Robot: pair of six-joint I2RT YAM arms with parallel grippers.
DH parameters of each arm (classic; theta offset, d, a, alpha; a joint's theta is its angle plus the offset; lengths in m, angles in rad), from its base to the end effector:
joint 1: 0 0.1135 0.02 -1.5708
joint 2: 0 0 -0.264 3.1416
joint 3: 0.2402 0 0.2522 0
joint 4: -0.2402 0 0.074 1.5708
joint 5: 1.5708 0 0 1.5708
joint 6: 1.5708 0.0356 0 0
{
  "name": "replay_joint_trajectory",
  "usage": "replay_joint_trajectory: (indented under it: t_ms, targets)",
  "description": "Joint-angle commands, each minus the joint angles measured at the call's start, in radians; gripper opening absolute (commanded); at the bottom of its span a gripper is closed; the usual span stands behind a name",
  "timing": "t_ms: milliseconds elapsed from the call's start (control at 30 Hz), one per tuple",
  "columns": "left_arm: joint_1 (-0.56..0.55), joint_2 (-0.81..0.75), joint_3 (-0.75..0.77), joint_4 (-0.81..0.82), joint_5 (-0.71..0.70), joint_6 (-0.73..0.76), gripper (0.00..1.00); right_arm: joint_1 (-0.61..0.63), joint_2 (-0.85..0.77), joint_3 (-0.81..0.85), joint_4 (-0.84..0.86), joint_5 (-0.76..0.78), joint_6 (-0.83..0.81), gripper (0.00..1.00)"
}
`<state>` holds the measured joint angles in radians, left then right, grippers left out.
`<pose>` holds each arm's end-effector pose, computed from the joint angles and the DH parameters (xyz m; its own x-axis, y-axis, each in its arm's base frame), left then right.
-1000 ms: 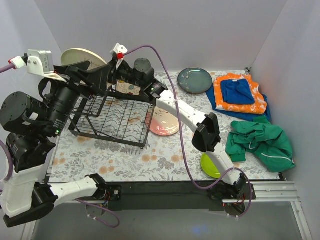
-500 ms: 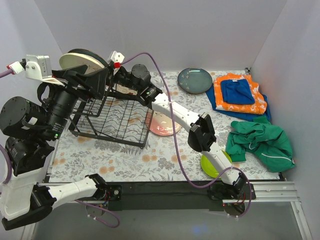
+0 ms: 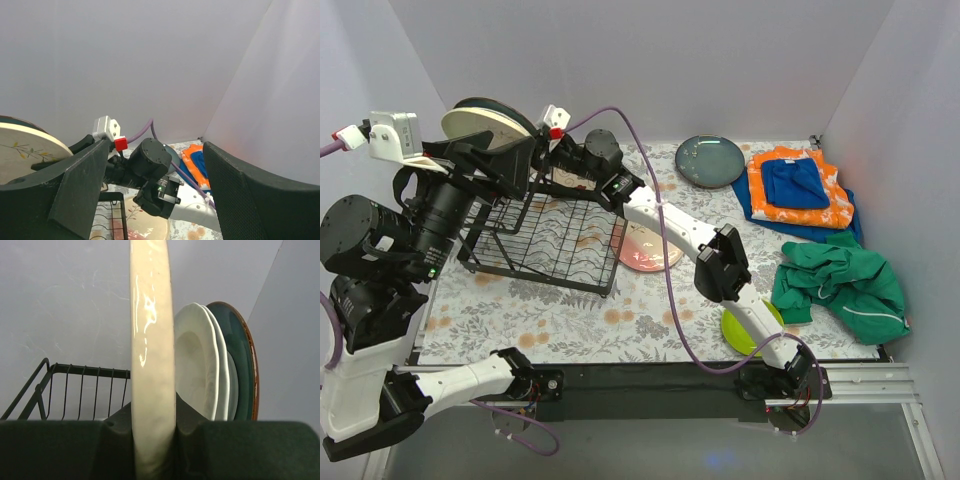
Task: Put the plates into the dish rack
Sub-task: Insert the plate into the dish rack
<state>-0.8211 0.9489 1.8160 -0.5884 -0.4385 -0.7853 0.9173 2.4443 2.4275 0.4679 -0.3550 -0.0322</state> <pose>0.0663 -0.0490 0.5829 -0.1393 -0.7898 -0.5973 0.4045 0.5052 -0.7624 0.3336 0.4561 0.3857 0.2950 0.3356 -0.8946 -0.9256 0.3327 -0.1804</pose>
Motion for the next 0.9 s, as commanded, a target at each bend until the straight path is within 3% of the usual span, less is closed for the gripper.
replay_joint_trajectory:
  t_ms: [0,867]
  targets:
    - [0.002,-0.002,-0.011,0.018,-0.020,0.001,0.75,-0.014,-0.047,0.073,0.213,0.002,-0.020,0.01]
    - [0.002,0.008,-0.020,0.035,-0.025,-0.009,0.74,-0.021,-0.050,-0.028,0.213,-0.038,0.025,0.01]
